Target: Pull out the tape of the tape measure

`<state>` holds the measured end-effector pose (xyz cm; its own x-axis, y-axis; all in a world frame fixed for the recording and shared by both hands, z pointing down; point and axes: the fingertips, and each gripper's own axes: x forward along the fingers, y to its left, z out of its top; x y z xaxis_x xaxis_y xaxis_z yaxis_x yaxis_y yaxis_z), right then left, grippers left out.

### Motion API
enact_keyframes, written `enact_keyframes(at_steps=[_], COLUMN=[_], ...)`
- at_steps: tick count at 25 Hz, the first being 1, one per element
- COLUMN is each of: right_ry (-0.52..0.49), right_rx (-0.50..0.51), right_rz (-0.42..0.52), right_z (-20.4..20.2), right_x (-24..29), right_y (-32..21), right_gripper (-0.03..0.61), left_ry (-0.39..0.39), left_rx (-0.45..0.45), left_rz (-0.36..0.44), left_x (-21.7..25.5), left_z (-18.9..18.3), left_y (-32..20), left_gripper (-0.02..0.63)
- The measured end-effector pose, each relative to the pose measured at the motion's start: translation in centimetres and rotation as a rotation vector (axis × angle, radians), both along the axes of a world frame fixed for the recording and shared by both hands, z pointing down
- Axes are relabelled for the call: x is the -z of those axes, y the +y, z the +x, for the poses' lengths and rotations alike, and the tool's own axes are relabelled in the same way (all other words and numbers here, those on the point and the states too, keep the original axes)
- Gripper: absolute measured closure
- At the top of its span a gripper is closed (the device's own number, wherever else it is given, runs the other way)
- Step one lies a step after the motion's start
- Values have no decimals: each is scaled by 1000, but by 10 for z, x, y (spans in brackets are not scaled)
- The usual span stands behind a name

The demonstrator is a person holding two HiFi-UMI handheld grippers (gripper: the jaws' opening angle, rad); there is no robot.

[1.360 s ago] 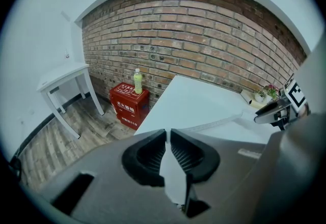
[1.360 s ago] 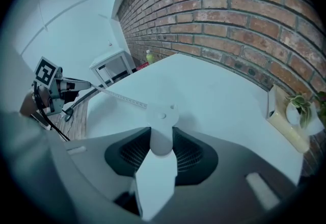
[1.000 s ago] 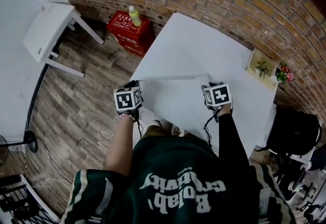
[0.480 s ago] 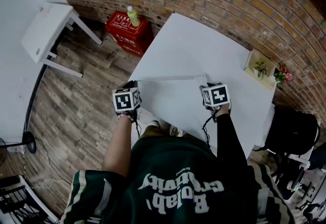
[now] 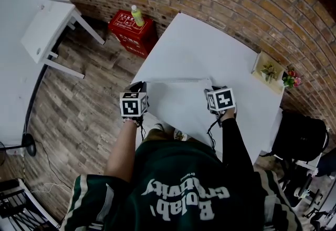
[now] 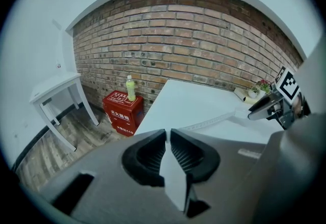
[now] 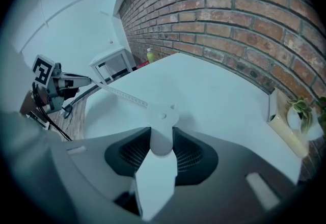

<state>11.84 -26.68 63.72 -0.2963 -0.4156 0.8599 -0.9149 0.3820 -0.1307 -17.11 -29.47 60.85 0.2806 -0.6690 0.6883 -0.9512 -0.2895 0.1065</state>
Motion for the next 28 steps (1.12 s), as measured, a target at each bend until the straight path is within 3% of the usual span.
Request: enact_keyframes(at_steps=[4, 9, 16, 28], right_ry=[10, 40, 67, 89], right_rx=[-18, -29, -44, -34], right_rz=[-2, -22, -66, -108], right_z=[5, 13, 22, 21], right_x=[-2, -14, -38, -59], right_y=[0, 7, 19, 24], right_gripper=[428, 428, 427, 426], left_ry=[20, -22, -38, -85], left_rx=[-40, -81, -112, -116], left_rz=[29, 35, -43, -92], left_x=[2, -10, -45, -74], left_z=[10, 20, 29, 31], left_y=[-1, 5, 16, 22], left_gripper=[574, 572, 572, 571])
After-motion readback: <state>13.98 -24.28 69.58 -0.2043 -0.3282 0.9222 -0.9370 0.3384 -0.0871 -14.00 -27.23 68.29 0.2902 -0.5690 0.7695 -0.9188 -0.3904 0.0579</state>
